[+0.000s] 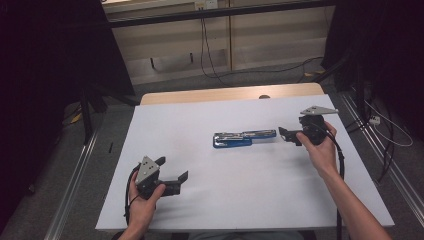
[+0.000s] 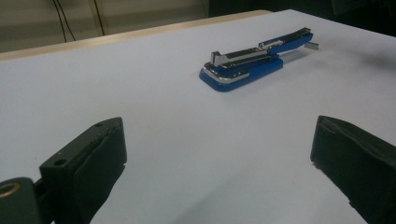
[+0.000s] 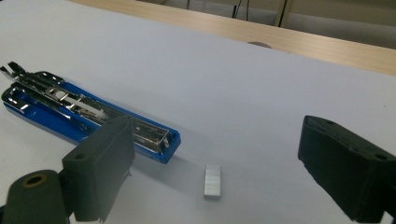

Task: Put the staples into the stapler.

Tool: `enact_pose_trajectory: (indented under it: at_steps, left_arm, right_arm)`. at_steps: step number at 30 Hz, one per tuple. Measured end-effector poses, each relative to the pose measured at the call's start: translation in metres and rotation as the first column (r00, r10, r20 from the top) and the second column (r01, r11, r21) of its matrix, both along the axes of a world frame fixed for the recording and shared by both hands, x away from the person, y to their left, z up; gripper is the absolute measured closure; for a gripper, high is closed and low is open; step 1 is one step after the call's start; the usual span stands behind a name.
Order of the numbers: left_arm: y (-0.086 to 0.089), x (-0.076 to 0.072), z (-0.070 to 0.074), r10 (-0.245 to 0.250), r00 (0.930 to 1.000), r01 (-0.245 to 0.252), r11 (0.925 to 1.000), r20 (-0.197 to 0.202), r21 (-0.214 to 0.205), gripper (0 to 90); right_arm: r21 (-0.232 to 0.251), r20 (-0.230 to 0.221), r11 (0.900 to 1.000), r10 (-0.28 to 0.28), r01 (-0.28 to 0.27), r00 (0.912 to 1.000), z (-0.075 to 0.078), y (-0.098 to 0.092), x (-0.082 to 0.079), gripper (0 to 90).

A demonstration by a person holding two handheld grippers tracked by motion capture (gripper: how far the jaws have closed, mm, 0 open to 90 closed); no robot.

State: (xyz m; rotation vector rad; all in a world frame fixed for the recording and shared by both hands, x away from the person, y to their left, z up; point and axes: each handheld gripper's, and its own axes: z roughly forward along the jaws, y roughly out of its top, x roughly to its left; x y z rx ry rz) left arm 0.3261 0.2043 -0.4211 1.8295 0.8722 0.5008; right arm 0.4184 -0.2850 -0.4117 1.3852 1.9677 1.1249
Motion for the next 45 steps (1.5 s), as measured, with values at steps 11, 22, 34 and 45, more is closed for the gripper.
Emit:
enact_pose_trajectory:
  at_steps: [11,22,34,45]
  left_arm:
    - [-0.002,0.003,-0.001,0.001,1.0,-0.001,0.9999,0.001,-0.01,4.1]
    - [-0.004,0.006,-0.003,-0.013,0.9998,0.013,0.9999,-0.012,-0.003,4.1]
    - [-0.004,0.006,-0.004,-0.009,0.9998,0.009,1.0,-0.018,0.002,4.1]
    - [-0.003,0.007,-0.005,0.01,0.9996,-0.01,0.9999,-0.027,0.003,3.4]
  right_arm:
    - [-0.056,-0.104,0.9979,0.029,-0.035,0.9941,0.003,0.002,0.023,14.5]
    - [-0.05,-0.214,0.9972,0.043,-0.055,0.9759,0.001,-0.009,0.041,10.9]
    - [-0.067,-0.296,0.994,0.063,-0.086,0.953,-0.001,-0.012,0.054,14.4]
    - [-0.054,-0.355,0.9907,0.098,-0.125,0.9298,-0.008,-0.014,0.056,21.8]
